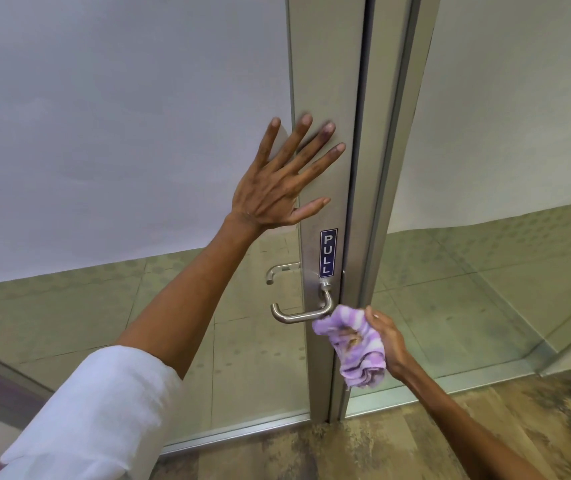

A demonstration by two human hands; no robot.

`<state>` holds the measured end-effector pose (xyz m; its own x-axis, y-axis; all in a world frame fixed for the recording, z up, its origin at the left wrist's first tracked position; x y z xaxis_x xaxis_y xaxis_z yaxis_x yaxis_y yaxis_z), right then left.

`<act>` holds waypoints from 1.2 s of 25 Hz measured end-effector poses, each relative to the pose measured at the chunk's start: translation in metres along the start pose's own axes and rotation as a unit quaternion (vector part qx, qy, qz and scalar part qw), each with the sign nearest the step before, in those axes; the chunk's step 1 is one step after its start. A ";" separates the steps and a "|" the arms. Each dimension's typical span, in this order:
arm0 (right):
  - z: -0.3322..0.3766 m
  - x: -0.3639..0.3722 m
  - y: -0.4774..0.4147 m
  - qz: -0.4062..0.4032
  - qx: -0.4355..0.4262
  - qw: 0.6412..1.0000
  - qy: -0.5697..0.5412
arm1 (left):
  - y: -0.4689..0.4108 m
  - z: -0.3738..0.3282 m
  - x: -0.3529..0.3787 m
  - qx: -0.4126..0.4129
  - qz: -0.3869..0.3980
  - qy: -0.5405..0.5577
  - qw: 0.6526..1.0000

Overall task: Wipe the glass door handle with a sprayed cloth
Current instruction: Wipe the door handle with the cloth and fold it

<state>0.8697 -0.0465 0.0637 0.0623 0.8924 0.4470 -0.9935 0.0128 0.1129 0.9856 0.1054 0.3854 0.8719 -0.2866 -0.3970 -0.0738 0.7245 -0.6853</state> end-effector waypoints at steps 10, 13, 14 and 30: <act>-0.018 0.026 -0.023 -0.099 -0.041 0.926 -0.361 | 0.000 0.000 0.000 0.000 0.000 0.011 1.000; -0.033 0.049 -0.029 -0.108 -0.048 0.929 -0.351 | 0.000 0.001 -0.001 0.001 0.001 0.017 1.000; -0.038 0.053 -0.029 -0.106 -0.047 0.931 -0.347 | 0.000 0.000 -0.002 0.002 0.001 0.019 1.000; -0.042 0.114 0.037 -0.136 -0.035 0.914 -0.381 | 0.004 -0.001 -0.012 0.037 0.038 0.090 0.995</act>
<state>0.8360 0.0747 0.0815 0.3297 0.2788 0.9020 -0.9333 0.2402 0.2669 0.9744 0.1115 0.3872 0.7640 -0.3319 -0.5533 -0.0945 0.7907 -0.6049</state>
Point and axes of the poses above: each hand's wrist, its own y-axis away from the middle knuckle, its own x-axis out of the palm, z = x × y, the point moved 7 cm from there along -y, towards the middle knuckle, and after that the axes turned 4 degrees about -y, right-handed, at the moved point
